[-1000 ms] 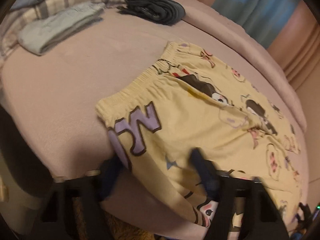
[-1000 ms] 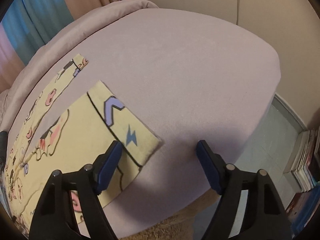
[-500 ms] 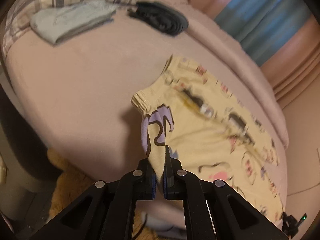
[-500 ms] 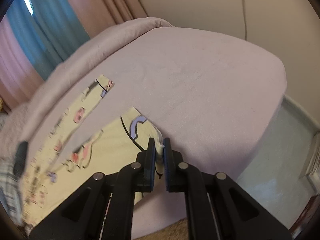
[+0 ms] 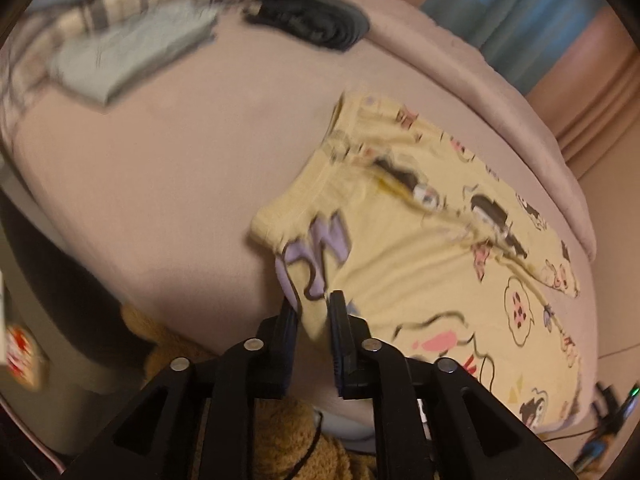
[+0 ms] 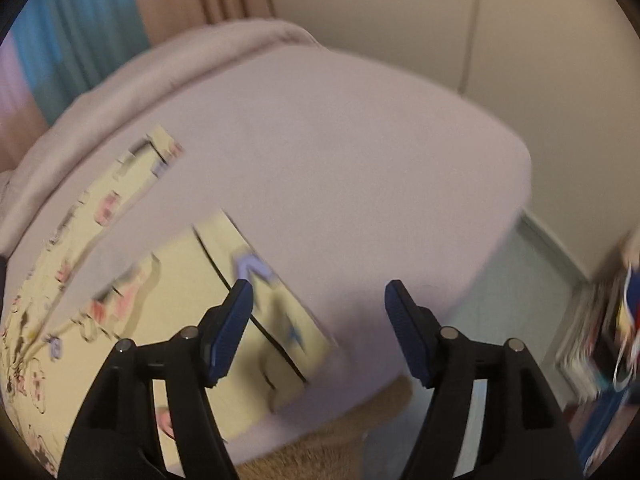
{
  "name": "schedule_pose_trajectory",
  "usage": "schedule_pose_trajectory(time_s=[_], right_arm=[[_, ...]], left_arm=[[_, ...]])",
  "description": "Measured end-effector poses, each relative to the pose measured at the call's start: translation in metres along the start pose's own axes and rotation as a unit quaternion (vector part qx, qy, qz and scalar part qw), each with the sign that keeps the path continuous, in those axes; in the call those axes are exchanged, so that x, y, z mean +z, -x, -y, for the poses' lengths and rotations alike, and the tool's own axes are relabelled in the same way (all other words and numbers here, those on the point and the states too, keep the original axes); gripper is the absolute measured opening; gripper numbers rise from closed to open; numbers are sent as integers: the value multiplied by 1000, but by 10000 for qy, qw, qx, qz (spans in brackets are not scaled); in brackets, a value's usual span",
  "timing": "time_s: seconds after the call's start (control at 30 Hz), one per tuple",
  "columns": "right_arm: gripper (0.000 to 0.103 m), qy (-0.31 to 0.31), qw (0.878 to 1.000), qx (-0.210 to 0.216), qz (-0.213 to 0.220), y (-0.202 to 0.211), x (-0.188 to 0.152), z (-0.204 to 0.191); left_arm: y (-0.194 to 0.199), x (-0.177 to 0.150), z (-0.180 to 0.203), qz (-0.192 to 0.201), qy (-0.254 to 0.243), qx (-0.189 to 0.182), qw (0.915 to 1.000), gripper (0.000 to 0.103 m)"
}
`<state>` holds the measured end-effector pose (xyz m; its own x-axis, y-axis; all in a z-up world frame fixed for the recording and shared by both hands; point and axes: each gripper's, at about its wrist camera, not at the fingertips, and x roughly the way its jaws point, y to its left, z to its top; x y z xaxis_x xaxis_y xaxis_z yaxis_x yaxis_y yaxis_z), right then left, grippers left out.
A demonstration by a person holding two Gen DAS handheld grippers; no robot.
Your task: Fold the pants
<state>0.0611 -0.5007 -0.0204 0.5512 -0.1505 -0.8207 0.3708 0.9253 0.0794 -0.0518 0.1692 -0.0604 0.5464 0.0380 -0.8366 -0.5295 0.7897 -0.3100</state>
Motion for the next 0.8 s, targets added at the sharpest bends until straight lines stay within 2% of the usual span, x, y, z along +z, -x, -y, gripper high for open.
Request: schedule_pose_trajectory(time_s=[0.07, 0.2, 0.27, 0.33, 0.37, 0.4, 0.43, 0.47, 0.5, 0.53, 0.6, 0.67, 0.8], right_arm=[[69, 98, 9996, 241, -68, -8, 17, -8], [67, 347, 9970, 542, -428, -49, 37, -37], [65, 555, 9950, 580, -595, -68, 36, -53], [61, 726, 9934, 406, -787, -93, 33, -67], [53, 715, 9933, 305, -855, -100, 31, -67], [50, 675, 9941, 297, -794, -105, 32, -69], [42, 709, 9947, 377, -647, -104, 33, -72], [14, 740, 9938, 530, -642, -102, 35, -74], [9, 710, 9949, 402, -587, -99, 38, -75], [9, 660, 9960, 325, -508, -95, 41, -76], [8, 529, 9969, 489, -326, -86, 47, -74], [8, 480, 9974, 467, -249, -83, 52, -75], [8, 639, 9967, 155, -477, -108, 42, -82]], left_arm=[[3, 10, 7, 181, -126, 95, 9997, 27], [2, 26, 14, 253, -203, 433, 9985, 29], [-2, 30, 13, 206, -134, 489, 9985, 29], [-6, 32, 10, 129, -97, 560, 9983, 29], [-8, 32, 10, 107, -87, 596, 9981, 29], [-11, 31, 9, 72, -80, 645, 9979, 29], [-13, 30, 10, 33, -100, 653, 9978, 29], [-16, 29, 11, -22, -131, 631, 9979, 29], [-19, 28, 12, -94, -150, 621, 9979, 29], [-22, 27, 12, -150, -166, 623, 9978, 29], [-26, 25, 15, -207, -227, 631, 9975, 29], [-32, 22, 15, -251, -289, 651, 9971, 29], [-46, 15, 5, -402, -327, 809, 9954, 29]])
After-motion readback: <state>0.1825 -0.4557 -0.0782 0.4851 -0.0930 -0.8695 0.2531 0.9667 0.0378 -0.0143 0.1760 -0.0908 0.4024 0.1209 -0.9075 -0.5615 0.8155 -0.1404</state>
